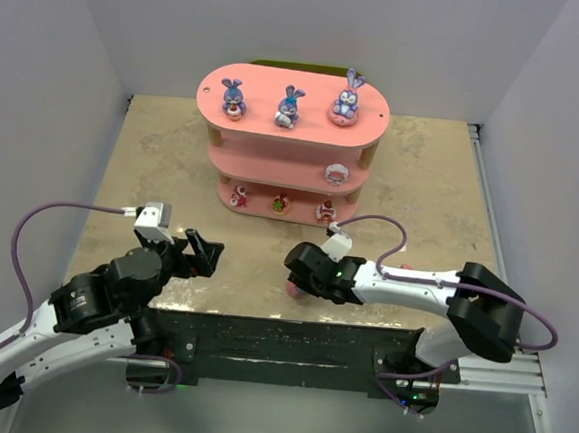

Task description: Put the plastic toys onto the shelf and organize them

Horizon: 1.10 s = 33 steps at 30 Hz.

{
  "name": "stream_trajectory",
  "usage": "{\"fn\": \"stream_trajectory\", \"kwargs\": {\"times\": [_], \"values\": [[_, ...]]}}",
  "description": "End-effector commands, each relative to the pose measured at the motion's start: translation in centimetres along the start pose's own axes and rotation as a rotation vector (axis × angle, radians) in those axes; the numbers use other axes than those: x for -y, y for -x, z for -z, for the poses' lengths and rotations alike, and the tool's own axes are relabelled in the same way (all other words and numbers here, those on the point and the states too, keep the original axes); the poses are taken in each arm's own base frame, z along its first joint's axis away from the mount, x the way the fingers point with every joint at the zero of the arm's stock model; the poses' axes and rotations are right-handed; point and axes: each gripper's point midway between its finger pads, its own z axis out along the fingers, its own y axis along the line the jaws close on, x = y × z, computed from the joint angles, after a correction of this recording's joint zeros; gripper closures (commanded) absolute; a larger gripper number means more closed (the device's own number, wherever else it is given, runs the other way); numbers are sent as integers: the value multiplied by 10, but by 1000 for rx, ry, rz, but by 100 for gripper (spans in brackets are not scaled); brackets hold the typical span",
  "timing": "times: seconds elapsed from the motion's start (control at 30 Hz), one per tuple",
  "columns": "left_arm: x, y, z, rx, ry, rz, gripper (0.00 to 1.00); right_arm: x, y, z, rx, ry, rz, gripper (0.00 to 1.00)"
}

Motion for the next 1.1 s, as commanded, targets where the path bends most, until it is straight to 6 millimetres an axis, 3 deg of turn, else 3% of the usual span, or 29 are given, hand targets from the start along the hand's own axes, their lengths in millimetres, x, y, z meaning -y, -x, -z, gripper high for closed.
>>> {"fn": "stream_trajectory", "kwargs": {"times": [0.0,0.1,0.13,0.3,0.47,0.53,0.57,0.67,0.73,0.8,0.9,1.07], "values": [[0,6,3,32,-14,25,0,-18,25,-2,141,-18,-84,66],[-1,8,4,39,-12,28,0,-26,26,1,133,0,-66,50],[-1,8,4,39,-10,27,1,-26,26,2,131,2,-53,39],[-3,7,3,36,-1,20,0,-35,30,11,129,42,32,21],[-4,6,2,32,8,22,0,-54,33,28,118,173,344,17],[-4,5,2,32,8,24,0,-44,34,33,109,179,536,15],[-4,5,2,32,8,25,0,-53,36,42,119,247,603,14],[-4,6,2,35,8,29,1,-47,23,51,39,324,876,11],[-4,5,2,33,9,25,1,-49,1,59,-77,430,1064,10],[-4,5,2,32,10,26,0,-37,-18,51,-178,455,1180,11],[-4,5,2,31,9,29,1,-32,-30,42,-245,487,1316,12],[-3,6,4,34,-2,38,0,-42,-15,37,-184,459,1427,12]]}}
